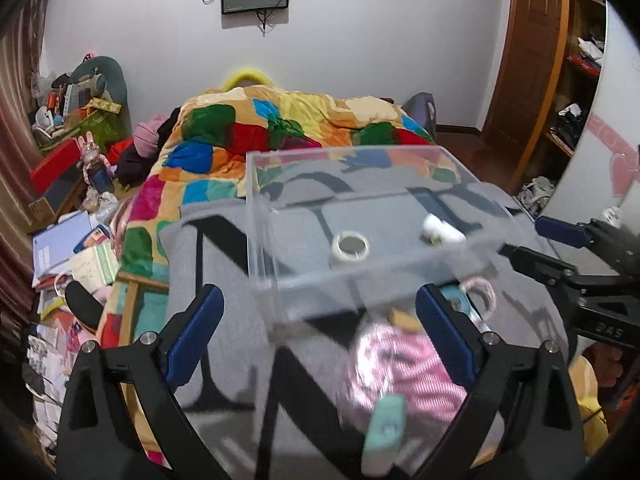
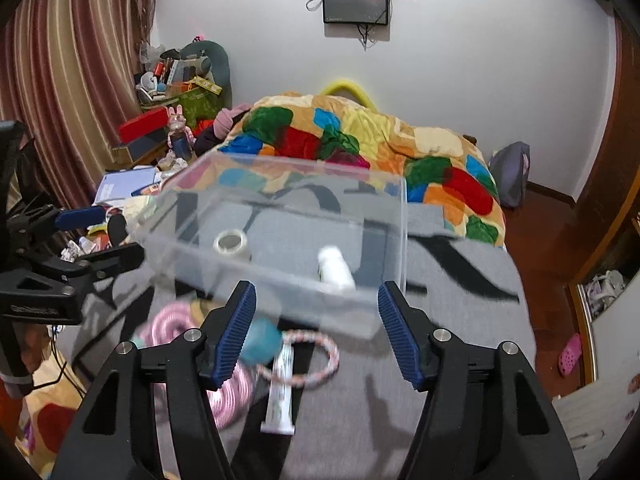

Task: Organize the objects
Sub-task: 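Grasp the mint-green deodorant stick with the left tool while the right tool grasps the blue tape roll, then lower the deodorant and blue tape roll into the clear box and release both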

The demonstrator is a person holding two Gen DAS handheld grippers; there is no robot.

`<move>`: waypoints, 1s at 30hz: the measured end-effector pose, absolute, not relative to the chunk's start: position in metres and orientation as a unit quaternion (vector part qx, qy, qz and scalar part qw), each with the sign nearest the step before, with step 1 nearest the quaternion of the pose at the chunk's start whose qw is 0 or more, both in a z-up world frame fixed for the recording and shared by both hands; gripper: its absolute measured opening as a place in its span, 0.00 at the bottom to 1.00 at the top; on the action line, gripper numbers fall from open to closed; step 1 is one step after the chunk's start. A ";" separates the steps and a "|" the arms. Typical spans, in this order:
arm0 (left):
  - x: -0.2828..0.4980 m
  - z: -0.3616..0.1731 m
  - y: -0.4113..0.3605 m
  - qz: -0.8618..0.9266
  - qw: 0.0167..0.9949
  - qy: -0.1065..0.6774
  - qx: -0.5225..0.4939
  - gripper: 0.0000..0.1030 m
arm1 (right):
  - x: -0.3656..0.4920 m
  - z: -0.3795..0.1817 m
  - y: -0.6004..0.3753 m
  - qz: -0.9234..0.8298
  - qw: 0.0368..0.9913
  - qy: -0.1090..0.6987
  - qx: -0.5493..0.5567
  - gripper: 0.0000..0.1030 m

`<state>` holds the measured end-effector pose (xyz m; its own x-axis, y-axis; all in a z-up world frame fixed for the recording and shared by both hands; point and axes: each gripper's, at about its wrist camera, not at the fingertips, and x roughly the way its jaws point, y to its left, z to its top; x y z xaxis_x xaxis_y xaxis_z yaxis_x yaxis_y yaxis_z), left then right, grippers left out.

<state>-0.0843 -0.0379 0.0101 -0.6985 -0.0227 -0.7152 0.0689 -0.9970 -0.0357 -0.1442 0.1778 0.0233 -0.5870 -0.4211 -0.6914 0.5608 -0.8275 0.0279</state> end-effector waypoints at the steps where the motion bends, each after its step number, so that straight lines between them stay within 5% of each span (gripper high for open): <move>1: -0.078 0.006 -0.037 -0.920 0.021 0.034 0.389 0.95 | -0.143 0.019 0.180 -0.883 0.278 0.093 0.367 0.58; 7: -0.052 -0.023 -0.029 -0.909 -0.007 0.051 0.413 0.95 | -0.142 -0.005 0.168 -0.864 0.297 0.094 0.396 0.58; 11: -0.040 -0.042 -0.021 -0.900 -0.024 0.045 0.434 0.73 | -0.148 -0.012 0.147 -0.858 0.305 0.106 0.400 0.58; 19: -0.028 -0.065 -0.017 -0.889 -0.041 0.055 0.453 0.51 | -0.147 -0.040 0.123 -0.840 0.308 0.152 0.419 0.42; 23: -0.026 -0.062 -0.017 -0.892 -0.046 0.063 0.446 0.23 | -0.146 -0.040 0.126 -0.842 0.308 0.152 0.415 0.36; 30: -0.022 -0.050 -0.022 -0.899 -0.039 0.060 0.432 0.22 | -0.135 -0.023 0.141 -0.851 0.317 0.140 0.394 0.36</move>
